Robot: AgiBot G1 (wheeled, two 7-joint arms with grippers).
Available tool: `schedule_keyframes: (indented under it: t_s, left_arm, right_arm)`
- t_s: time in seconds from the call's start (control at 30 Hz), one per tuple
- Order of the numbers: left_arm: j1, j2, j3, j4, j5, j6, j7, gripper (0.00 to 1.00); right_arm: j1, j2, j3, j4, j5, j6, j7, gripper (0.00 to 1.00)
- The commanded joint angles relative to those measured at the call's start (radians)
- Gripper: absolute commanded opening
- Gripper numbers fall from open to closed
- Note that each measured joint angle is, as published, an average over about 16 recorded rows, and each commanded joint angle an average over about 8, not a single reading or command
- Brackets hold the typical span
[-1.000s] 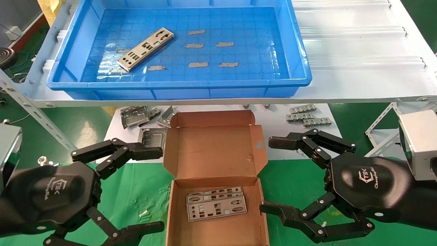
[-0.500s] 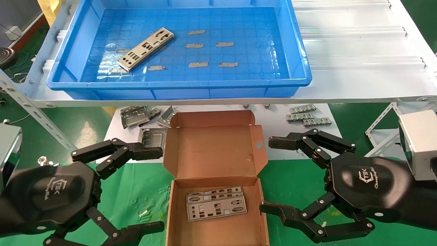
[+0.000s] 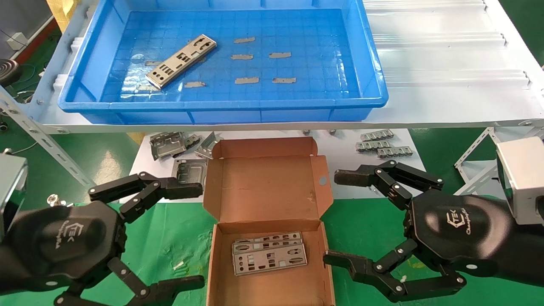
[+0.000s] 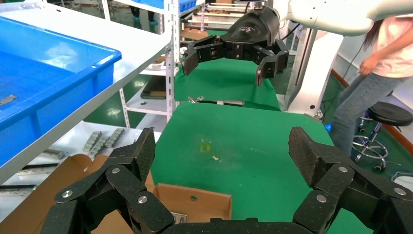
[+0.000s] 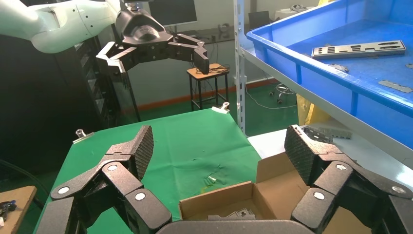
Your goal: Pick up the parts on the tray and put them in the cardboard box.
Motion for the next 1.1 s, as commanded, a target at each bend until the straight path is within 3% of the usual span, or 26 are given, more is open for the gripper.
schedule_keyframes:
  t_s: [0.03,0.27,1.1]
  left_arm:
    - [0.000,0.000,0.000,0.000,0.000,0.000,0.000,1.00]
    - [0.000,0.000,0.000,0.000,0.000,0.000,0.000,1.00]
    - [0.000,0.000,0.000,0.000,0.000,0.000,0.000,1.00]
  right_arm:
    - [0.000,0.000,0.000,0.000,0.000,0.000,0.000,0.88]
    - [0.000,0.000,0.000,0.000,0.000,0.000,0.000,0.00]
    - [0.000,0.000,0.000,0.000,0.000,0.000,0.000,0.00]
